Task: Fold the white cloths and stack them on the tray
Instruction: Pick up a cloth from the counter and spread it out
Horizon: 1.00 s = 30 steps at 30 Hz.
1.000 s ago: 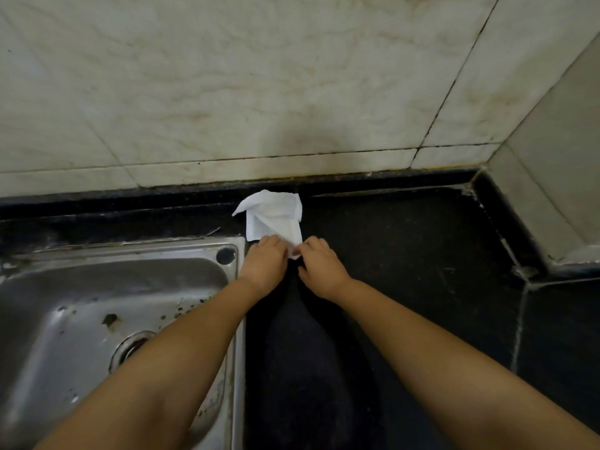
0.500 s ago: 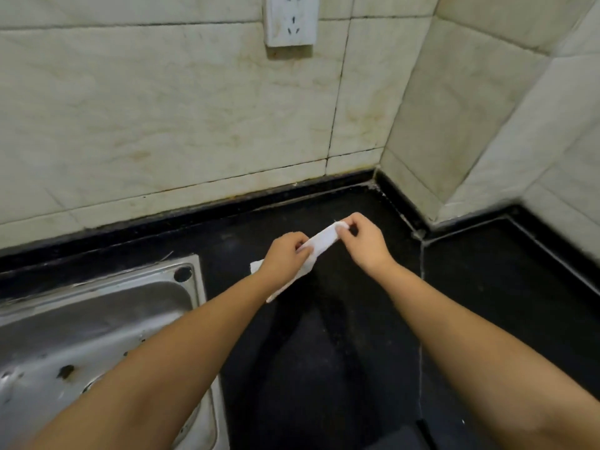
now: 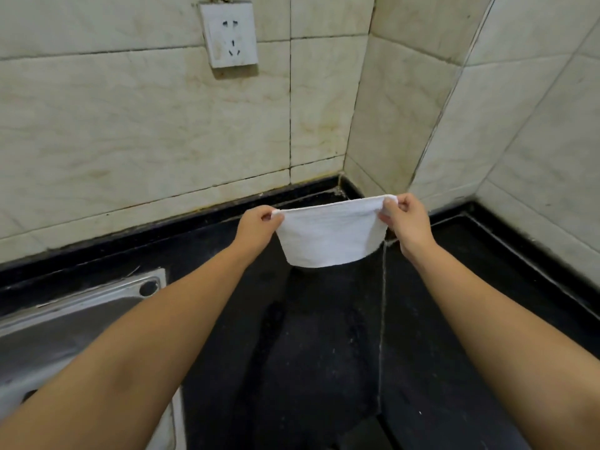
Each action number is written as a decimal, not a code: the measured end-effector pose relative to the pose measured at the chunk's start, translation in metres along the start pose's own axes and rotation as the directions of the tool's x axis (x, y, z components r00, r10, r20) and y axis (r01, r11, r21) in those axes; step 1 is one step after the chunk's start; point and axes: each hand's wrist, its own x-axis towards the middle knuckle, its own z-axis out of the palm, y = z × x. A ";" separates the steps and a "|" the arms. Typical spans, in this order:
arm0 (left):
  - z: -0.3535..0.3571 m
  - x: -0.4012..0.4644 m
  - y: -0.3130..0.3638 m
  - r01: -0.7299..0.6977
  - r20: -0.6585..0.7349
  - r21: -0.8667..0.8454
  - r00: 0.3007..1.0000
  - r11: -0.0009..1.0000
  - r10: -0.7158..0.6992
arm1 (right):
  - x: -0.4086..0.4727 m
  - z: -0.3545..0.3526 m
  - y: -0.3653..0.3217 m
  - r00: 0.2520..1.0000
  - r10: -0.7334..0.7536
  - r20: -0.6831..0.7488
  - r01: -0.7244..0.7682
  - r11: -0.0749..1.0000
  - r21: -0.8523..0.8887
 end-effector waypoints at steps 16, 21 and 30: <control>0.044 -0.096 -0.120 0.354 0.339 0.157 0.858 0.922 -0.387 | -0.086 -0.044 0.135 0.846 0.445 0.293 -0.278 0.837 -0.471; 0.047 -0.076 -0.117 0.263 0.171 0.252 0.935 0.931 -0.311 | -0.054 -0.026 0.123 0.905 0.328 0.271 -0.123 0.812 -0.571; 0.060 -0.044 -0.126 0.227 0.089 0.483 0.948 0.846 -0.305 | -0.001 0.020 0.136 0.912 0.290 0.292 0.026 0.668 -0.744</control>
